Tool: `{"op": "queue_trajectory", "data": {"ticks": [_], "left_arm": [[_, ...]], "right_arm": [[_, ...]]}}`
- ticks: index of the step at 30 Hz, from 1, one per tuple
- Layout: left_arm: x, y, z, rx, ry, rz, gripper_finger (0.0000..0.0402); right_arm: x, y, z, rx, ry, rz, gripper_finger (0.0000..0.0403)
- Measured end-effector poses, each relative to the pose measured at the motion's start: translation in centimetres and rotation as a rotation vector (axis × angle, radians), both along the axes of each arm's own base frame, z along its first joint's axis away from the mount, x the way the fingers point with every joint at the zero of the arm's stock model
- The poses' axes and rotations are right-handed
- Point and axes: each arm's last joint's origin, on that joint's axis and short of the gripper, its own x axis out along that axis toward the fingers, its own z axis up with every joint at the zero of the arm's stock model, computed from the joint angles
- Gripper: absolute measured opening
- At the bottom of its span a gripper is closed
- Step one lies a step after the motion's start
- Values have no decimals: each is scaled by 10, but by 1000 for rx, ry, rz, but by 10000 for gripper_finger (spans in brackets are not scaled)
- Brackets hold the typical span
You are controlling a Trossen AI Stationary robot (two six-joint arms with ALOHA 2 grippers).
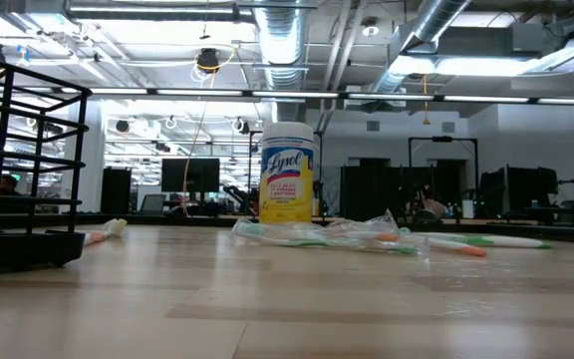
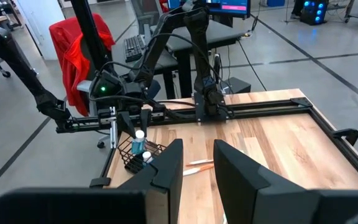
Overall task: Pick & Place toothbrushing station
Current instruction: Put the blue mouthwash into the black wire organizer bin
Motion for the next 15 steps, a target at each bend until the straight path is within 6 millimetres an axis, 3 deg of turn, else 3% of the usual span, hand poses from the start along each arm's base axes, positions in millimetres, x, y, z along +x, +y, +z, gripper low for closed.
{"op": "queue_trajectory", "data": {"ticks": [15], "left_arm": [[3, -6, -31, 17, 8, 5, 80]], "right_arm": [[0, 0, 0, -7, 0, 2, 82]]}}
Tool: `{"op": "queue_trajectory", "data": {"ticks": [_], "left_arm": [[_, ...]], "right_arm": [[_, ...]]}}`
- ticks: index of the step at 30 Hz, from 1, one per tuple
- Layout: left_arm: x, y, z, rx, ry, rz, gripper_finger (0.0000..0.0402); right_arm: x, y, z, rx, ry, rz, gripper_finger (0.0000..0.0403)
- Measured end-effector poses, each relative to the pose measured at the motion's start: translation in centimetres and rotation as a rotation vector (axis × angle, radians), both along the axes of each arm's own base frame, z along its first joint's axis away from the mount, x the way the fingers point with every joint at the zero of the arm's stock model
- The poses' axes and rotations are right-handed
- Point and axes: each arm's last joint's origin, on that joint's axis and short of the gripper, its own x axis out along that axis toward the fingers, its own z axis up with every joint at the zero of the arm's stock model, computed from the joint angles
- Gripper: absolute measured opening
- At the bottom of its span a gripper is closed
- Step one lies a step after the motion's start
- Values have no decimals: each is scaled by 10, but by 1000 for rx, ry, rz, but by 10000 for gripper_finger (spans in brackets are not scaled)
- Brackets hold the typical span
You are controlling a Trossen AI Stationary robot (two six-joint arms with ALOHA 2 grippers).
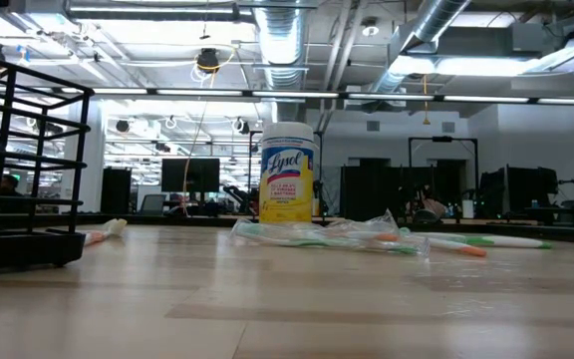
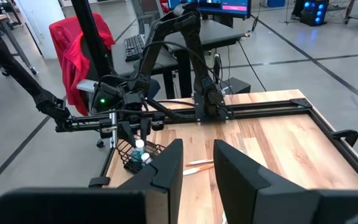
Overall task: Pick & Place toothbrushing station
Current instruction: Put the blue mouthwash into the black wire organizer bin, then put the orange toothbrush into the black wire organizer bin
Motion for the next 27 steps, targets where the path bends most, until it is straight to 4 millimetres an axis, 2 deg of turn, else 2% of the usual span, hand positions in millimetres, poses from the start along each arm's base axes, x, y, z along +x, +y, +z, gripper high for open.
{"op": "queue_trajectory", "data": {"ticks": [6, 13, 20, 23, 27], "left_arm": [[0, -1, -8, 27, 9, 2, 80], [1, -1, -9, 26, 6, 6, 85], [10, 5, -8, -1, -6, 44, 219], [14, 7, -8, -2, -6, 58, 243], [16, 8, -8, -16, -13, 63, 242]], "right_arm": [[0, 0, 1, 2, -6, 0, 82], [0, 0, 1, 4, -10, 2, 82], [1, 0, 2, 7, -23, 4, 82], [1, 0, 2, 4, -23, 4, 82], [7, 3, -1, -19, -9, 9, 82]]}}
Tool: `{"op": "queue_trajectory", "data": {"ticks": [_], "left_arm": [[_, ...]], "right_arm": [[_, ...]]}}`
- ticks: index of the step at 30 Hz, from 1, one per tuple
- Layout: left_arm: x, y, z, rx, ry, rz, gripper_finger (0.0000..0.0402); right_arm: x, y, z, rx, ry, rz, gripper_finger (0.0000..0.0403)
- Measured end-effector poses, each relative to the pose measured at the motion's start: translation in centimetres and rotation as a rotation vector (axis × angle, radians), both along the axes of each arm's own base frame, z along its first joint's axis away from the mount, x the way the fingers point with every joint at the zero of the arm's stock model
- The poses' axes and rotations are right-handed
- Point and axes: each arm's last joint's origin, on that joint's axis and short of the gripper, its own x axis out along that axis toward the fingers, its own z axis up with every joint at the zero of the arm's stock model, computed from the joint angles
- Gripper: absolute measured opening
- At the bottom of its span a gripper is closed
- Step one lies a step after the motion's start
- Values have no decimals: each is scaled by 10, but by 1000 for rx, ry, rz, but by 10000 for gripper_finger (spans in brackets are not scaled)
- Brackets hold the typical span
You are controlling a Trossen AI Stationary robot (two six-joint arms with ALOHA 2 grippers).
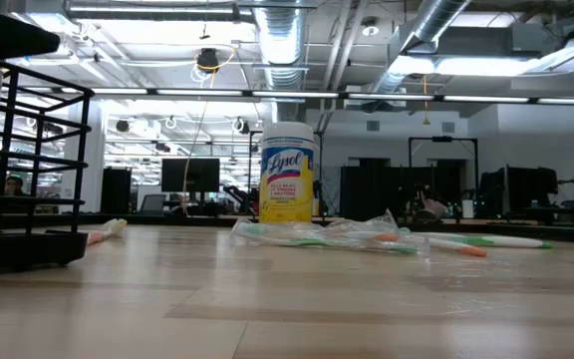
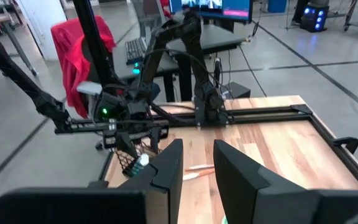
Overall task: Pick & Place toothbrushing station
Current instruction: Put the orange toothbrush into the black wire organizer bin
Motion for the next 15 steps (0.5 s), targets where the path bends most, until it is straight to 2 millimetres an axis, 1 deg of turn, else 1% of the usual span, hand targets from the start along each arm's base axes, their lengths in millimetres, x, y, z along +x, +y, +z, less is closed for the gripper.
{"op": "queue_trajectory", "data": {"ticks": [5, 7, 9, 12, 15], "left_arm": [[0, -1, 5, -39, -20, -1, 221], [0, 0, 13, -39, -23, 1, 213], [-1, 1, 22, -16, -13, 1, 206], [-3, 5, 42, 9, -5, 4, 197], [-7, 12, 67, 39, 7, 6, 190]], "right_arm": [[10, 4, -5, -17, 26, 22, 82], [15, 5, -8, -33, 36, 25, 82], [16, 5, -6, -53, 12, 24, 82], [9, 1, 8, -49, -93, 25, 82], [-4, -4, 30, -38, -192, 24, 82]]}}
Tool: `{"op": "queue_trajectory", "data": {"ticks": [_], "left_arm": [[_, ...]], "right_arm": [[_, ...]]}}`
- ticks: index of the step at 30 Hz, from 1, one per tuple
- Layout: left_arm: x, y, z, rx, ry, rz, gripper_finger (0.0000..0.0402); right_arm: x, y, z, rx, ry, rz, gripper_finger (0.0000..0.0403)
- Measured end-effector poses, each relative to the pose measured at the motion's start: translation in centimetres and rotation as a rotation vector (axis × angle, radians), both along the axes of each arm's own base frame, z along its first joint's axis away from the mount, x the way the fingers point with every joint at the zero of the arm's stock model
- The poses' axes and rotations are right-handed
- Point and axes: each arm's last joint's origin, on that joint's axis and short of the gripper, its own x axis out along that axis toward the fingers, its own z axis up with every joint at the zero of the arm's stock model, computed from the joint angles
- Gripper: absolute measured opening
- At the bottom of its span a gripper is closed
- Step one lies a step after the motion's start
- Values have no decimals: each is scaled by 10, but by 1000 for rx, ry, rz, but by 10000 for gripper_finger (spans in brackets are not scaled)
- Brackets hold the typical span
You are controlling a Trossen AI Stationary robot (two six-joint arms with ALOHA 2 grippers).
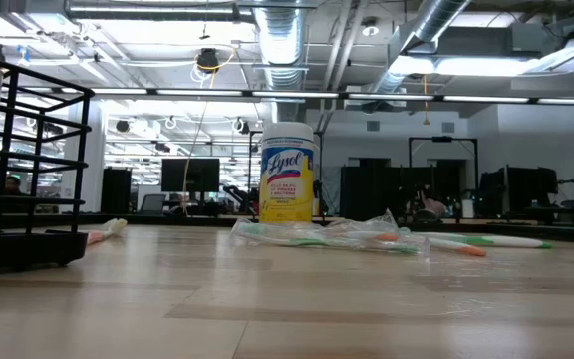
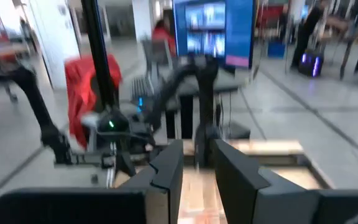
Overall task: Pick & Place toothbrushing station
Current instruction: Put the orange toothbrush into the black wire organizer bin
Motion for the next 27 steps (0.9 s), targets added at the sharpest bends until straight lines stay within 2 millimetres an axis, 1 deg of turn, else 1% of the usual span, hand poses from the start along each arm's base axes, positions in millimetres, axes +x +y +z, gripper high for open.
{"op": "queue_trajectory", "data": {"ticks": [3, 5, 7, 9, 13, 16, 19, 22, 24, 25, 27], "left_arm": [[-6, 11, 32, -3, -5, 3, 184], [-10, 20, 54, -21, -10, -10, 181], [-12, 29, 80, -44, -23, -25, 177], [-14, 38, 111, -59, -43, -76, 174], [-15, 60, 170, -36, -100, -134, 165], [-14, 76, 198, 24, -110, -112, 157], [-12, 92, 209, 37, -116, -62, 150], [-11, 103, 205, -17, -136, -20, 145], [-11, 108, 193, -43, -102, 52, 143], [-10, 109, 182, -50, -81, 97, 143], [-8, 111, 157, -75, -71, 155, 143]], "right_arm": [[-8, -3, 12, 29, -39, -3, 82], [-6, -2, 10, 65, -11, -1, 82], [3, 2, 2, 74, 57, -6, 82], [15, 7, -8, 89, 121, -15, 82], [51, 20, -38, 72, 269, -58, 82], [73, 27, -63, 29, 383, -150, 82], [95, 25, -83, 12, 455, -231, 82], [113, 16, -97, 5, 502, -281, 82], [122, 7, -105, 2, 531, -317, 82], [126, 2, -108, 4, 539, -333, 82], [132, -9, -106, 22, 510, -349, 82]]}}
